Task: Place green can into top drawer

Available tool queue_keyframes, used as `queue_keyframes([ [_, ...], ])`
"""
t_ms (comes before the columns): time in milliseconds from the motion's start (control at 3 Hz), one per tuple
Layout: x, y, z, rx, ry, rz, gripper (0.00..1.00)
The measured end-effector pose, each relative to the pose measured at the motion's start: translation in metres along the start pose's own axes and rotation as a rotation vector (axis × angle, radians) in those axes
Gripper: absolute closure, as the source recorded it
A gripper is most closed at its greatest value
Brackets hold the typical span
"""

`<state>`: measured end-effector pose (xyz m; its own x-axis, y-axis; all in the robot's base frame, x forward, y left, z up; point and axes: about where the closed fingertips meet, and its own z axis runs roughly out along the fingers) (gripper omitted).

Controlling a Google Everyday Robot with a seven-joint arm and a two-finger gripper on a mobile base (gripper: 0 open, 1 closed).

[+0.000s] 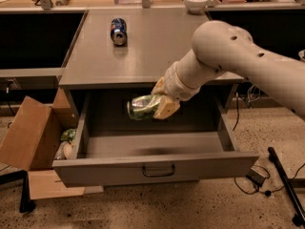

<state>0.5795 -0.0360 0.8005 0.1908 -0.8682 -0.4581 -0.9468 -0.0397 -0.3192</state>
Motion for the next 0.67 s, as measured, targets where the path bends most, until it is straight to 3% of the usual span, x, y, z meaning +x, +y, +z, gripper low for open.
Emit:
queue_keyframes([
  [667,0.0036,0.0103,0.0127,-0.026,0.015,0.009,1.00],
])
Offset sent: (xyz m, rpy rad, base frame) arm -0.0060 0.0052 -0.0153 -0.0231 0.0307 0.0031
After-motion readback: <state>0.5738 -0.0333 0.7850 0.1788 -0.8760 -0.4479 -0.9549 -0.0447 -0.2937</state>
